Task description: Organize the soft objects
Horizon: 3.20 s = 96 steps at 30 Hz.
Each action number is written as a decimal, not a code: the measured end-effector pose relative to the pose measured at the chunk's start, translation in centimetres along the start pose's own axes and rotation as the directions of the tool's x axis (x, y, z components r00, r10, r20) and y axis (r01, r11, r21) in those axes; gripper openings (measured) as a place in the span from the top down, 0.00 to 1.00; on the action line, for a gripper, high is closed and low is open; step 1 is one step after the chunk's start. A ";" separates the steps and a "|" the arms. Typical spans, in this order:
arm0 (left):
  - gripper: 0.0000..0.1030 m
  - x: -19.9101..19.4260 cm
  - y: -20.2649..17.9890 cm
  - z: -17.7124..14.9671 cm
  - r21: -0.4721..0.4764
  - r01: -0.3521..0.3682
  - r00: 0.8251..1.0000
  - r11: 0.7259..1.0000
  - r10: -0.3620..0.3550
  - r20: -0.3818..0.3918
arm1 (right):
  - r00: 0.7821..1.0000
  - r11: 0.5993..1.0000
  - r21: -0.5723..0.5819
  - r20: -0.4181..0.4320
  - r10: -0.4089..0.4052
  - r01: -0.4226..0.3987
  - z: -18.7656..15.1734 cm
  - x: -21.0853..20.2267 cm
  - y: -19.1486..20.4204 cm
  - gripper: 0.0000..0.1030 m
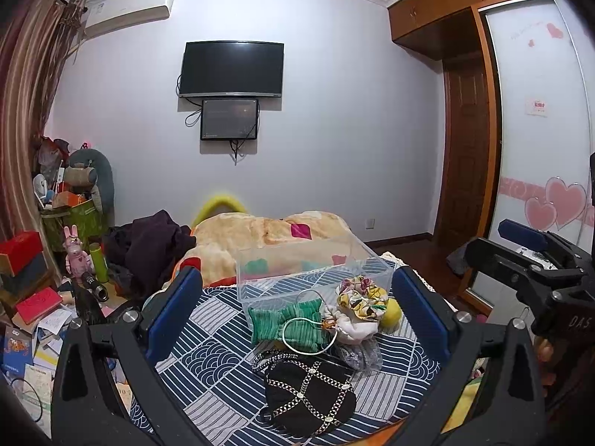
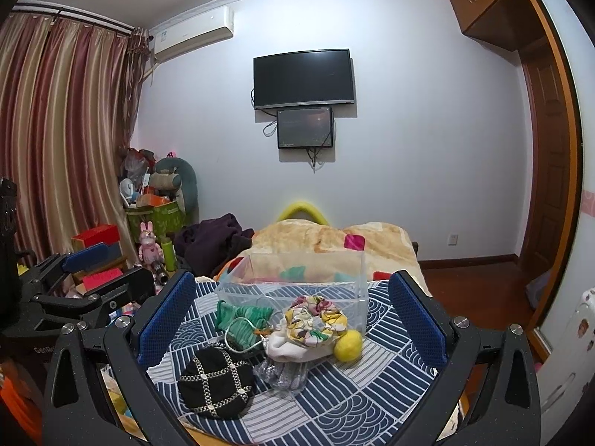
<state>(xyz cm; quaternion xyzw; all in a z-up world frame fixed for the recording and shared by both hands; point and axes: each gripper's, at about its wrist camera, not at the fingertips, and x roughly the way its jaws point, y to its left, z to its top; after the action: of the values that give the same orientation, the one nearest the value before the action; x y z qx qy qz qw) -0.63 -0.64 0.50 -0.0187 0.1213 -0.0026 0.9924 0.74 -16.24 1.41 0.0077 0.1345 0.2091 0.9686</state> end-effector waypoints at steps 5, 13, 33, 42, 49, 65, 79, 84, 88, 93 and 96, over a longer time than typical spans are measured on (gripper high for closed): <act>0.00 0.0 -0.1 0.1 0.002 0.001 1.000 1.000 -0.001 0.000 | 1.000 1.000 0.005 0.005 0.004 -0.004 0.1 -0.1 -0.1 0.00; 0.00 0.1 -0.3 0.1 0.008 0.004 1.000 1.000 -0.004 -0.001 | 1.000 1.000 0.006 0.008 0.007 -0.007 0.2 -0.2 -0.1 0.00; 0.00 -0.1 -0.3 0.0 0.005 0.010 1.000 1.000 -0.010 0.006 | 1.000 1.000 0.010 0.014 0.010 -0.010 0.3 -0.6 0.0 0.00; 0.00 -0.1 -0.3 -0.1 0.006 0.010 1.000 1.000 -0.010 0.006 | 1.000 1.000 0.011 0.010 0.011 -0.011 0.2 -0.5 -0.1 0.00; 0.00 1.9 0.3 -0.9 0.004 0.020 0.998 1.000 -0.019 -0.055 | 1.000 1.000 0.011 -0.022 0.002 -0.001 -0.7 0.7 -0.7 0.00; 0.21 13.9 5.9 -5.2 -0.101 -0.018 0.940 0.995 -0.017 -0.340 | 0.967 0.999 0.038 -0.256 -0.009 0.019 -5.5 9.3 -4.8 0.00; 0.39 21.4 6.8 -8.2 -0.130 0.041 0.885 0.991 -0.096 -0.455 | 0.903 0.996 0.043 -0.420 0.088 -0.078 -6.7 16.4 -5.1 0.24; 0.54 21.6 6.8 -8.5 -0.162 0.085 0.879 0.983 -0.151 -0.452 | 0.892 0.992 0.054 -0.435 0.125 -0.113 -7.1 16.6 -5.1 0.46; 0.76 21.1 6.6 -8.8 -0.123 0.070 0.883 0.990 -0.119 -0.454 | 0.894 0.990 0.066 -0.424 0.144 -0.128 -6.7 16.3 -5.2 0.68; 0.92 19.7 7.2 -9.1 -0.129 0.052 0.889 0.990 -0.105 -0.445 | 0.910 0.991 0.054 -0.393 0.134 -0.123 -5.9 15.3 -5.2 0.86; 0.92 18.0 7.4 -8.4 -0.122 0.046 0.906 0.991 -0.093 -0.413 | 0.920 0.992 0.044 -0.371 0.127 -0.119 -5.3 14.6 -5.0 0.89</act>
<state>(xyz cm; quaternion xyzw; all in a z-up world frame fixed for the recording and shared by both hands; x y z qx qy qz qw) 14.85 6.28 -12.31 -0.0761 0.3302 -0.0355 0.9402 14.17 -15.09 -7.81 -0.0139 0.3174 0.2657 0.9102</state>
